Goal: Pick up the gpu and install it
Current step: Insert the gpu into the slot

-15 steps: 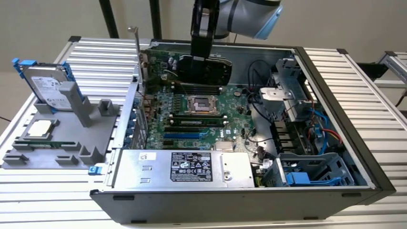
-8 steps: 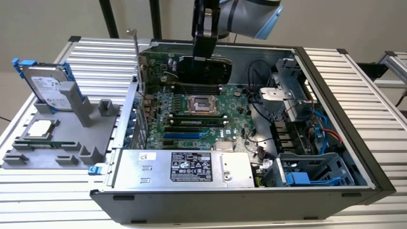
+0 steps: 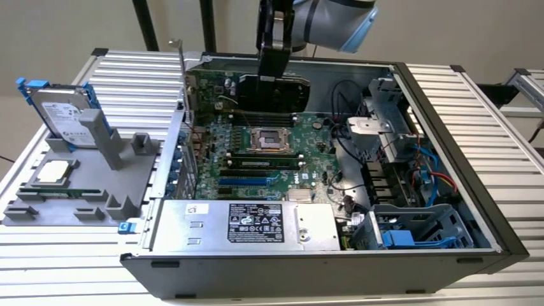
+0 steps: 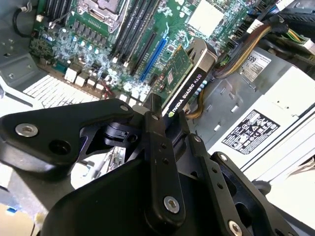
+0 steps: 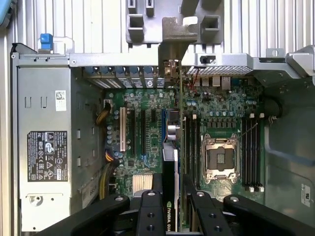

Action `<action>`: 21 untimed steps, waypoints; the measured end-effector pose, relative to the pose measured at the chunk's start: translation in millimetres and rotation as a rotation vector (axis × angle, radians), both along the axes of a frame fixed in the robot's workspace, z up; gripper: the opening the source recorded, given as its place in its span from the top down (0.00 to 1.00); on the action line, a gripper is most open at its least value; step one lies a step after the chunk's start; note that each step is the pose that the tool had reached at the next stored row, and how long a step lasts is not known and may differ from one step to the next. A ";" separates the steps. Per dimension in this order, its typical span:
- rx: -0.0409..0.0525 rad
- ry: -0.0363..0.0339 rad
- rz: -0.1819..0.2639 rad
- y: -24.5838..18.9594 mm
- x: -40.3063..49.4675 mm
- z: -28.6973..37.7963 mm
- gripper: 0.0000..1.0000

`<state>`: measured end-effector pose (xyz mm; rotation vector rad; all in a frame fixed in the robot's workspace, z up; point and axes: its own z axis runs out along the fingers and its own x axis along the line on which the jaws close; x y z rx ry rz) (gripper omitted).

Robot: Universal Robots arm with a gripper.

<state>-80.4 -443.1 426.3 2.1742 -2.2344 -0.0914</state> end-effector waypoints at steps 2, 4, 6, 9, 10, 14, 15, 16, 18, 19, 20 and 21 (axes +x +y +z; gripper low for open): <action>0.0000 0.0000 0.000 0.0 0.0 -0.3 1.00; 0.0000 0.0000 0.000 0.1 0.0 -1.0 1.00; 0.0000 0.0000 0.000 0.0 0.0 -2.0 1.00; 0.0001 0.0000 0.000 0.0 0.0 -4.3 1.00; 0.0000 0.0000 0.000 0.0 0.0 -5.3 1.00; 0.0001 -0.0001 0.000 0.0 0.0 -8.6 1.00; 0.0000 0.0000 0.000 0.0 0.1 -9.4 1.00; 0.0000 0.0000 0.000 0.0 0.1 -10.1 1.00; 0.0000 -0.0001 0.000 0.0 0.1 -11.5 1.00; -0.0001 0.0000 0.000 0.0 0.1 -12.0 1.00; -0.0001 0.0000 0.000 0.0 0.1 -12.2 1.00; -0.0002 0.0001 0.000 0.0 0.1 -12.2 1.00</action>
